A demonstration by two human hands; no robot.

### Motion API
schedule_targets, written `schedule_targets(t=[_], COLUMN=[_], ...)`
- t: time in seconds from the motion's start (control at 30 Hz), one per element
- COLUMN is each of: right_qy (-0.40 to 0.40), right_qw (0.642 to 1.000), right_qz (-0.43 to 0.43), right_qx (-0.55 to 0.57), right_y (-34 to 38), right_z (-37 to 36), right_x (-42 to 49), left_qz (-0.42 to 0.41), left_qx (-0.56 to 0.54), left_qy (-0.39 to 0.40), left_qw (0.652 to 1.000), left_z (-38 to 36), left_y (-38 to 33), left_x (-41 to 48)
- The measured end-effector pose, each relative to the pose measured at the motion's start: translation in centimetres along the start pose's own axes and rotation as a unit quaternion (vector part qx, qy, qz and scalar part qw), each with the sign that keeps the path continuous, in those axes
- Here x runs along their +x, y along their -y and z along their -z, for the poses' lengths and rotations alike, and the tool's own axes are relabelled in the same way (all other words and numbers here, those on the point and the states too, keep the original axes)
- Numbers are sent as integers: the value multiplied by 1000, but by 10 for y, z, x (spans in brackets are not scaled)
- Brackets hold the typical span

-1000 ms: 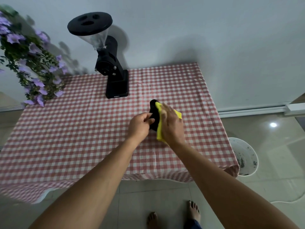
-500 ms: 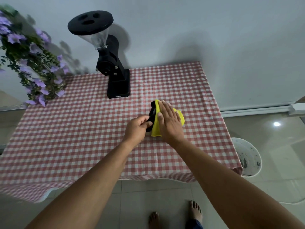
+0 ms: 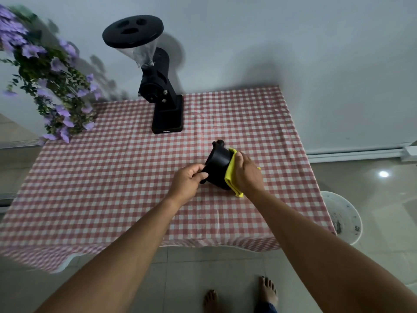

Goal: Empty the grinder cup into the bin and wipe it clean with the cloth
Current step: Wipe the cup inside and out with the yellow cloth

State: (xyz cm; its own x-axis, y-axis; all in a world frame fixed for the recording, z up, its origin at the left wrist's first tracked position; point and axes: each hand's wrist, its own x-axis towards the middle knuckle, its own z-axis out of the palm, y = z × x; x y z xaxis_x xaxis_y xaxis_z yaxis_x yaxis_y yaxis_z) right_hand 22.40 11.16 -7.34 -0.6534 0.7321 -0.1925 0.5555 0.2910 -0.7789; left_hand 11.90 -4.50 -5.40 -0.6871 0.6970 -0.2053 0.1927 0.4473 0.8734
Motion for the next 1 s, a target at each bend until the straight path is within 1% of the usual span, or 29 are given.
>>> schedule_targets(t=[0.03,0.1,0.17,0.23,0.3,0.4,0.47,0.53,0.6,0.67,0.8,0.9,1.0], right_qy=[3,2,-13,-49,-101,-152,-144,-114,-82,-66,-68,-69,-62], right_qw=[1000,999,1000,998,994,985,979,980,982,981,979,977,978], right_qz=[-14,-15,-16,-15,10,81,136,162,170,180,189,200,199], right_qx=[20,31,5,-35,-40,26,40,25,25,19,-14,-8,-1], right_y=[0,5,11,13,12,21,32,40,38,28,12,29,37], right_z=[1,1,-1,-4,-6,-12,-19,-24,-25,-25,-24,-28,-33], right_x=[-1,-7,-14,-22,-28,-32,-30,-23,-19,-20,-29,-22,-15], left_qz=[5,22,34,41,46,53,49,45,49,60,67,51,54], left_qx=[-3,-8,-2,8,10,8,8,11,0,-32,-60,-57,-60], left_qy=[12,22,-4,-42,-57,-55,-56,-63,-75,-85,-62,-41,-52], left_qw=[1000,999,999,998,997,997,997,997,996,994,994,996,995], left_z=[0,1,-2,-6,-10,-16,-20,-22,-22,-19,-13,-13,-12], left_y=[-3,-10,-16,-22,-26,-32,-34,-34,-32,-27,-19,-17,-18], left_x=[0,2,4,6,8,8,7,6,5,4,2,1,2])
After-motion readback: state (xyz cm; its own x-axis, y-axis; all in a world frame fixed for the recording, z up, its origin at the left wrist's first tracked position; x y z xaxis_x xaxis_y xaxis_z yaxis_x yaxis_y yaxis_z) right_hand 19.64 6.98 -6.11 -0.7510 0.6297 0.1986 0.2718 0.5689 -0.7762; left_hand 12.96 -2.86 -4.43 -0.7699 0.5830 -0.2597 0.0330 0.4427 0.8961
